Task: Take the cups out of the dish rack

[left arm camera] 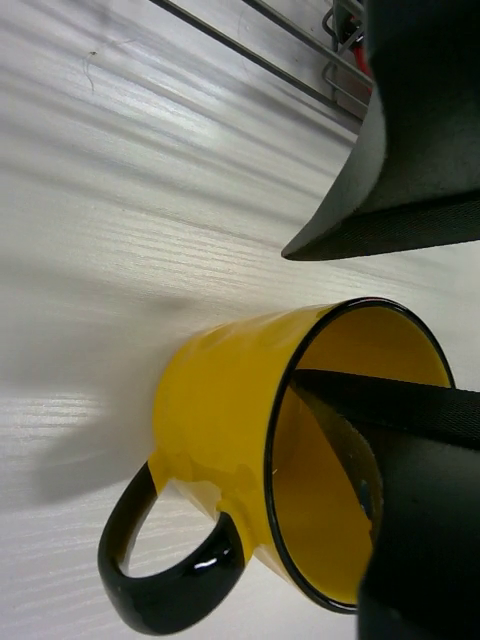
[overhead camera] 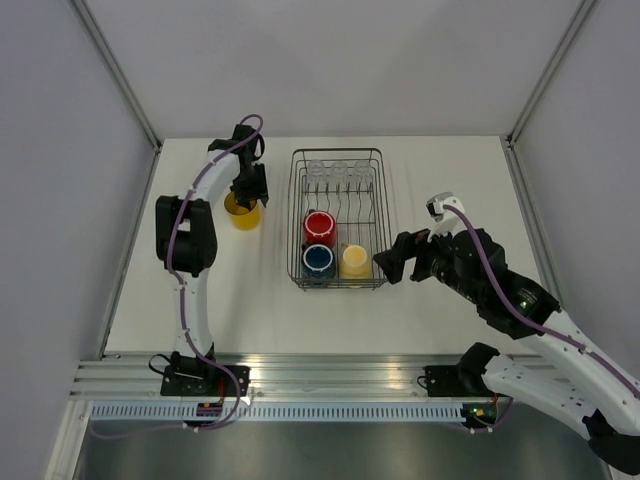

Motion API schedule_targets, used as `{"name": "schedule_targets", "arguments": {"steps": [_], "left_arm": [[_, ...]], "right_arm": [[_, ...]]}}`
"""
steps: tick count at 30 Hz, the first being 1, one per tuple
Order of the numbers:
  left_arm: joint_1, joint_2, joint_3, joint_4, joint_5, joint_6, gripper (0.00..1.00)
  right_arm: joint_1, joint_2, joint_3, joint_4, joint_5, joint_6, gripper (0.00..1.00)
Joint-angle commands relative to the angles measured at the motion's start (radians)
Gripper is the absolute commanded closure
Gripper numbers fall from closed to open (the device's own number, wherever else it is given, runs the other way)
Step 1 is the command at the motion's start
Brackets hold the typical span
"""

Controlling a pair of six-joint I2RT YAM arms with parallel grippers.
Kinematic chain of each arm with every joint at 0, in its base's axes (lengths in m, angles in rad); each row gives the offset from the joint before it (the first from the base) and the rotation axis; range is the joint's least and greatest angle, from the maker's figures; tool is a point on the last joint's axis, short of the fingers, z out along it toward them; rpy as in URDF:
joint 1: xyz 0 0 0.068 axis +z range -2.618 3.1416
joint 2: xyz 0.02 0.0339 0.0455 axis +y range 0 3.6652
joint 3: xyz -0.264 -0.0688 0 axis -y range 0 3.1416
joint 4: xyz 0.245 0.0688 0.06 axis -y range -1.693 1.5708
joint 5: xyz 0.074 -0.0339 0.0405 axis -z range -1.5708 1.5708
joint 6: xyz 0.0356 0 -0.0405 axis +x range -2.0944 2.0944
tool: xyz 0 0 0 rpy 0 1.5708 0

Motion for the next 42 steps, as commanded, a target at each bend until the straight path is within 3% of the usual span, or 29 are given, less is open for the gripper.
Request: {"name": "schedule_targets", "arguments": {"steps": [1,8,11,20,27,31,38,42], "left_arm": [[-0.003,-0.096,-0.001,0.019,-0.001,0.013,0.46],[-0.006,-0.283,-0.049,0.021,0.005,-0.006,0.24],[-0.013,-0.410,-0.085,0.021,-0.014,-0.013,0.00],[-0.052,-0.852,-0.262,0.071,-0.074,-0.037,0.00],[-0.123,-1.168,-0.449,0.130,-0.015,-0.057,0.00],[-0.128,-1.294,-0.562,0.154,0.004,-0.025,0.00],[-0.128,-1.493,-0.852,0.268,-0.059,0.010,0.00],[-0.128,-1.527,-0.902,0.268,-0.145,0.016,0.00]], "right_arm": [[-0.003,0.030,-0.006,0.054,-0.003,0.004,0.02],[-0.003,0.144,0.031,0.112,0.034,0.037,0.02],[-0.001,0.188,0.051,0.189,0.004,0.093,0.02],[-0.001,0.478,0.247,0.143,-0.033,0.088,0.02],[0.022,0.644,0.388,0.036,0.112,0.042,0.02],[0.043,0.740,0.459,-0.019,0.203,0.022,0.02],[0.069,0.897,0.552,-0.021,0.206,-0.004,0.02],[0.073,0.947,0.575,0.028,0.198,0.001,0.02]]}}
